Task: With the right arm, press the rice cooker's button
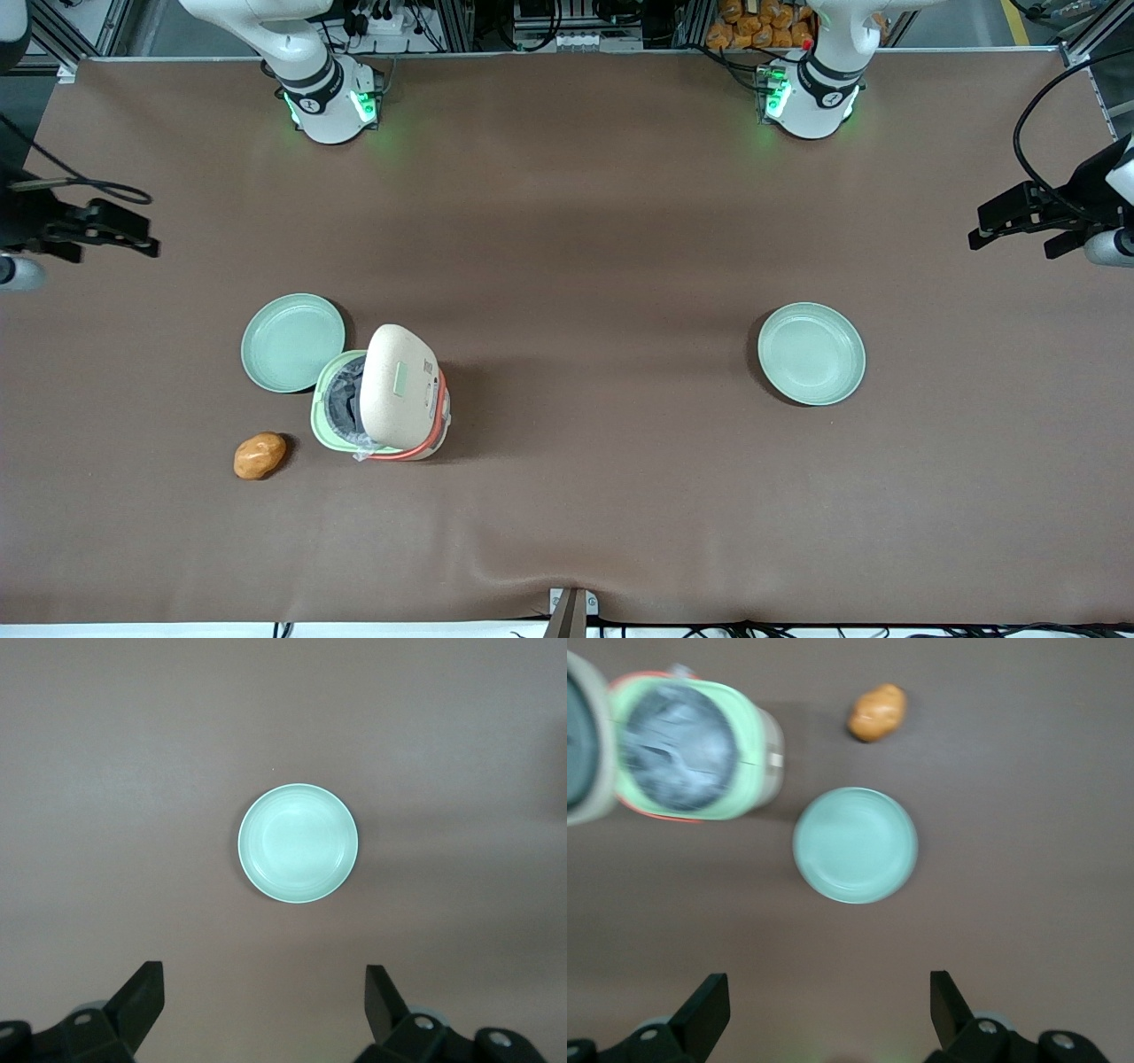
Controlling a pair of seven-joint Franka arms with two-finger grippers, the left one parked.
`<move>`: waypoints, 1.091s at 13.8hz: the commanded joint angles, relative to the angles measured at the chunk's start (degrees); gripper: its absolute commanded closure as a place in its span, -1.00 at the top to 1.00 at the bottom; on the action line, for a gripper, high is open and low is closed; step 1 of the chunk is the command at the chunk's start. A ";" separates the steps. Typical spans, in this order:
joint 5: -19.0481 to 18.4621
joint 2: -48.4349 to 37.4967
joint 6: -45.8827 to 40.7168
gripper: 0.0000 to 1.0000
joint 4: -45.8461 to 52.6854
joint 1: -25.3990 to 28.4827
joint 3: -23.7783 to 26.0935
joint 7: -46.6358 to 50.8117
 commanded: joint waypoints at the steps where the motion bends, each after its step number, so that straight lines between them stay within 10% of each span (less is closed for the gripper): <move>1: -3.01 -1.32 0.05 1.00 -2.40 -0.11 0.83 -0.49; 15: -2.04 -2.64 -3.99 1.00 -2.31 -1.07 -0.93 -0.14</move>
